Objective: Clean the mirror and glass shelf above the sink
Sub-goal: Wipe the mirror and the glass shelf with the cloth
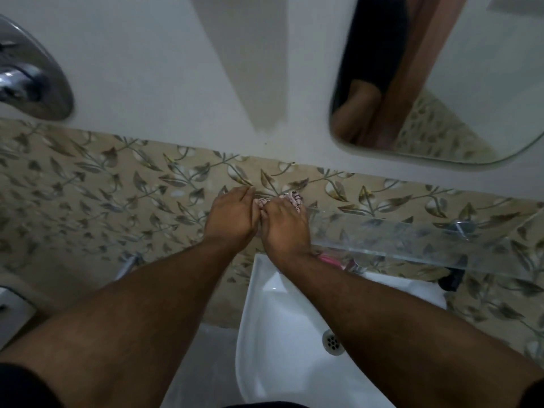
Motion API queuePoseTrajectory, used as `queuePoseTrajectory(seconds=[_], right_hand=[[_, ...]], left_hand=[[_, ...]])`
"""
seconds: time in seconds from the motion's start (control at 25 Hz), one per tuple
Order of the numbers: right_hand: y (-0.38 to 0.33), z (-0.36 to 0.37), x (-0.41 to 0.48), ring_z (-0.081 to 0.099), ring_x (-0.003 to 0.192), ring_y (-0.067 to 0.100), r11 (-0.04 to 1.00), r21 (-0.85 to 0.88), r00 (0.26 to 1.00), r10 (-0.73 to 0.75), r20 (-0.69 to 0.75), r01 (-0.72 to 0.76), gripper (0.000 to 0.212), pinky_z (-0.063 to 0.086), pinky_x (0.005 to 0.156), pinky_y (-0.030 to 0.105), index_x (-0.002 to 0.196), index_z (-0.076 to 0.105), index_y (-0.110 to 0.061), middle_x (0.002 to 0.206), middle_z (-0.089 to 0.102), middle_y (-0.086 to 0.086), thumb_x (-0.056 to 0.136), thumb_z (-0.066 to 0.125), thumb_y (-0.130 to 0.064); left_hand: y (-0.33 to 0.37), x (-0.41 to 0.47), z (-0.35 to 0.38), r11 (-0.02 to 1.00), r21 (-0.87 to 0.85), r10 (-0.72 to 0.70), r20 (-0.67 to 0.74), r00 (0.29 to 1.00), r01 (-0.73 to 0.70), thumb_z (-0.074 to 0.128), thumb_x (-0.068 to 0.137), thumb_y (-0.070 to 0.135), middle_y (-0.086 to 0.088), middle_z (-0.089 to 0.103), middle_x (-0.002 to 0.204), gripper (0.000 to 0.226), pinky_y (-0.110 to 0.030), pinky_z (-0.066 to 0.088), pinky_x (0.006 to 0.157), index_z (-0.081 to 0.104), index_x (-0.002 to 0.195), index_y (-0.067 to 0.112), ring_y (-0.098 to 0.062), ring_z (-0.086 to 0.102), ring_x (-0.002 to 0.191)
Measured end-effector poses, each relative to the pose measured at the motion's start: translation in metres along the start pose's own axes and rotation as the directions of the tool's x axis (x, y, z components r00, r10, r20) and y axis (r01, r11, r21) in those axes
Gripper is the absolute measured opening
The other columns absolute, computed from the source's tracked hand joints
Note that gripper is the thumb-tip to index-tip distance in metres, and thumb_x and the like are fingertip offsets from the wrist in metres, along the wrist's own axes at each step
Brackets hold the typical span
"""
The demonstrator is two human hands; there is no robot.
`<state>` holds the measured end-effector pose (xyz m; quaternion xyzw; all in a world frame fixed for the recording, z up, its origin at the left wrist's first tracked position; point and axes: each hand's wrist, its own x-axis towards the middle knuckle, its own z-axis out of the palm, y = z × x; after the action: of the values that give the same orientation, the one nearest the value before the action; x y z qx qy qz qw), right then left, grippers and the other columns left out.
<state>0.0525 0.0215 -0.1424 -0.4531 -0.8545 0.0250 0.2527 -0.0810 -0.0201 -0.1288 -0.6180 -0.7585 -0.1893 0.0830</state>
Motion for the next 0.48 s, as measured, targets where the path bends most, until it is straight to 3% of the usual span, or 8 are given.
queuePoseTrajectory(seconds=[0.16, 0.32, 0.48], right_hand=[[-0.014, 0.003, 0.006, 0.067, 0.130, 0.021, 0.998, 0.030, 0.998, -0.058, 0.029, 0.057, 0.055, 0.035, 0.130, 0.053, 0.126, 0.075, -0.021, 0.128, 0.078, -0.001, 0.107, 0.027, -0.039], [-0.014, -0.007, 0.009, 0.072, 0.121, 0.025, 0.989, 0.117, 0.995, -0.096, -0.005, 0.096, 0.063, 0.037, 0.129, 0.053, 0.123, 0.079, -0.018, 0.121, 0.082, 0.004, 0.106, 0.023, -0.041], [-0.019, -0.015, 0.012, 0.073, 0.111, 0.034, 0.966, 0.239, 0.994, -0.105, 0.030, 0.095, 0.049, 0.048, 0.111, 0.047, 0.119, 0.080, -0.012, 0.115, 0.083, 0.012, 0.108, 0.038, -0.033]], left_hand=[[-0.007, -0.009, 0.001, 0.984, -0.161, -0.085, -0.030, 0.996, 0.079, 0.024, 0.106, 0.036, -0.022, 0.070, 0.136, 0.065, -0.047, 0.051, 0.106, 0.065, 0.138, -0.002, -0.036, 0.067, 0.126], [-0.003, -0.014, 0.001, 0.935, -0.317, -0.184, -0.056, 0.981, 0.158, 0.026, 0.109, 0.037, -0.011, 0.074, 0.126, 0.055, -0.040, 0.054, 0.091, 0.069, 0.131, 0.010, -0.033, 0.070, 0.110], [-0.001, -0.017, 0.001, 0.886, -0.422, -0.257, -0.098, 0.961, 0.193, 0.030, 0.113, 0.034, -0.010, 0.075, 0.112, 0.044, -0.038, 0.052, 0.081, 0.069, 0.120, 0.014, -0.033, 0.070, 0.098]])
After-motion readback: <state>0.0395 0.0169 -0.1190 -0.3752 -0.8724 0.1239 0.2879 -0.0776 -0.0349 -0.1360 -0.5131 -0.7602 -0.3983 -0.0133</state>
